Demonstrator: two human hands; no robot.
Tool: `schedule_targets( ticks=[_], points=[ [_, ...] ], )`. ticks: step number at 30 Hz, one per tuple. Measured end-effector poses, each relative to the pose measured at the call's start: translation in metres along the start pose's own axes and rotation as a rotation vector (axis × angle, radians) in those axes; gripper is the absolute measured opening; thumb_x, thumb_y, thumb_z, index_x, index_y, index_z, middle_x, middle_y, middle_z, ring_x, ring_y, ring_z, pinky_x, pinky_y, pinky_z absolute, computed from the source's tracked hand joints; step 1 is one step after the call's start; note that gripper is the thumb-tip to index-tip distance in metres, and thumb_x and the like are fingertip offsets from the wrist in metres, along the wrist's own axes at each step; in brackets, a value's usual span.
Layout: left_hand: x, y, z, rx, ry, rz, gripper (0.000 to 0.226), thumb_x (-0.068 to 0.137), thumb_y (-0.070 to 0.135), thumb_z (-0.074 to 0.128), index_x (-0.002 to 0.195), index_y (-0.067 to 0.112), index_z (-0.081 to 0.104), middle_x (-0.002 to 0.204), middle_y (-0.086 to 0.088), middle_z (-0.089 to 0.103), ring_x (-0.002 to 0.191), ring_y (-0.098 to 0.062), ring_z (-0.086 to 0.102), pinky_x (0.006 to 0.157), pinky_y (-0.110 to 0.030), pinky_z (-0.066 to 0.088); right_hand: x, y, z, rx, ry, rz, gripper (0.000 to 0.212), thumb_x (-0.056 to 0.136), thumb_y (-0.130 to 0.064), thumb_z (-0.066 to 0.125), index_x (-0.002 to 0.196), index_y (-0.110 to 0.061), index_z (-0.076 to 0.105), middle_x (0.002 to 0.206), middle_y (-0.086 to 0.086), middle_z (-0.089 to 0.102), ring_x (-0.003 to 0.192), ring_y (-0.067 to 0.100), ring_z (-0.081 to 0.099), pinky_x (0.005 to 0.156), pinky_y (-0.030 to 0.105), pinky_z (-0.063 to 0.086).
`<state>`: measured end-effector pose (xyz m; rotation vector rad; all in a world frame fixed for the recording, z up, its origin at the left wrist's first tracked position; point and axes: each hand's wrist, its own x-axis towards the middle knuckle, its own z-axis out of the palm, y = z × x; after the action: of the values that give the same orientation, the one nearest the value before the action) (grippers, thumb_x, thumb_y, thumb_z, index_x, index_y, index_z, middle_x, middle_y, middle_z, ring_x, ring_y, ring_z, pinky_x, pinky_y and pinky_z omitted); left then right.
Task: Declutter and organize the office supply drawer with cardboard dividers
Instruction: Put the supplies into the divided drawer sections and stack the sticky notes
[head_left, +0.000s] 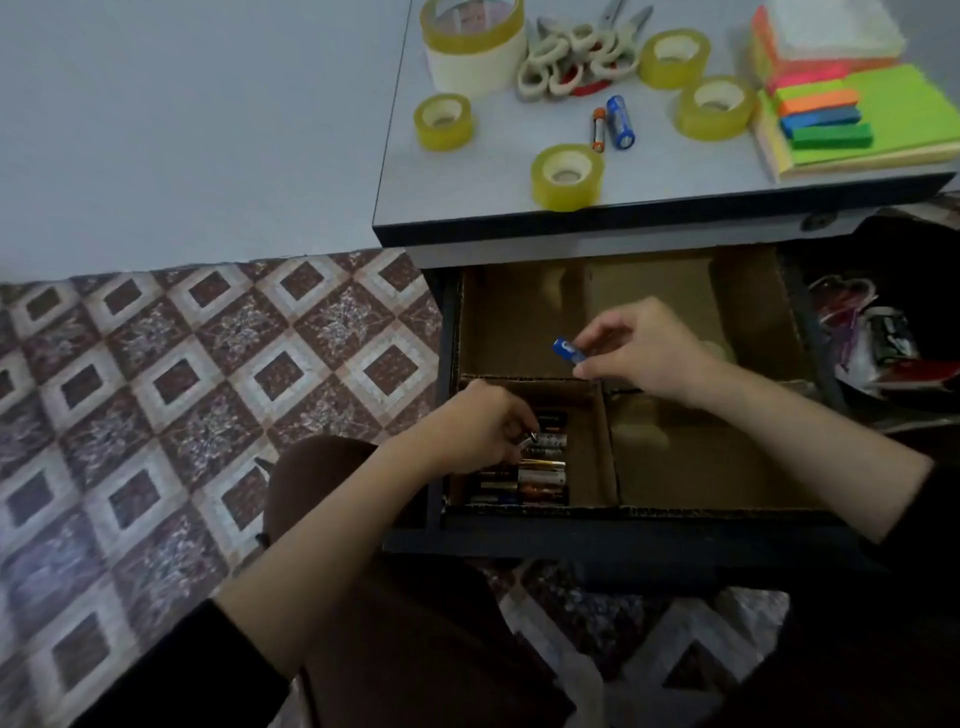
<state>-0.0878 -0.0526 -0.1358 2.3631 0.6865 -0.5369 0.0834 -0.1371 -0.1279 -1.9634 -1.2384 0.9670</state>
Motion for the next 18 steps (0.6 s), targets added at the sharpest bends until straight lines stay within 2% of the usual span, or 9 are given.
schedule_targets(
  ticks=[3,6,9,12,18],
  points=[
    [0.013,-0.003,-0.002,0.072,-0.112,0.024,0.039,0.082,0.012,0.068,0.120,0.018,0.061,0.112,-0.001,0.062,0.094,-0.009,0.056,0.081,-0.018,0.044,0.003,0.004,-0.002,0.101,-0.015,-0.020,0.023,0.074,-0.006,0.074,0.077,-0.025,0.062,0.077,-0.004,0.065,0.066,0.003,0.062,0.060,0.013,0.051],
    [0.020,-0.004,0.004,0.167,-0.198,0.027,0.033,0.084,0.009,0.065,0.116,0.016,0.065,0.114,-0.003,0.062,0.103,-0.016,0.057,0.086,-0.023,0.045,0.004,0.005,-0.004,0.061,-0.062,-0.066,0.020,0.073,-0.009,0.075,0.078,-0.024,0.064,0.079,-0.005,0.067,0.068,0.000,0.064,0.065,0.015,0.052],
    [0.023,-0.004,0.010,0.249,-0.222,0.019,0.025,0.083,0.008,0.063,0.108,0.012,0.065,0.106,-0.005,0.064,0.099,-0.020,0.060,0.083,-0.028,0.048,0.006,0.006,-0.006,0.059,-0.103,-0.084,0.019,0.072,-0.009,0.075,0.081,-0.023,0.066,0.080,-0.007,0.067,0.070,-0.002,0.063,0.070,0.017,0.052],
    [0.025,-0.006,0.014,0.328,-0.220,0.021,0.019,0.083,0.007,0.061,0.101,0.013,0.063,0.102,-0.005,0.062,0.095,-0.022,0.059,0.076,-0.029,0.046,0.008,0.008,-0.008,0.086,-0.123,-0.083,0.020,0.071,-0.008,0.077,0.081,-0.023,0.067,0.078,-0.007,0.068,0.068,-0.003,0.063,0.068,0.015,0.052],
    [0.025,-0.004,0.016,0.411,-0.234,0.021,0.018,0.085,0.014,0.062,0.103,0.015,0.064,0.106,-0.004,0.062,0.097,-0.022,0.059,0.074,-0.027,0.043,0.008,0.011,-0.005,0.155,-0.128,-0.078,0.021,0.071,-0.007,0.076,0.083,-0.022,0.067,0.081,-0.005,0.068,0.069,-0.002,0.062,0.068,0.011,0.052]
  ],
)
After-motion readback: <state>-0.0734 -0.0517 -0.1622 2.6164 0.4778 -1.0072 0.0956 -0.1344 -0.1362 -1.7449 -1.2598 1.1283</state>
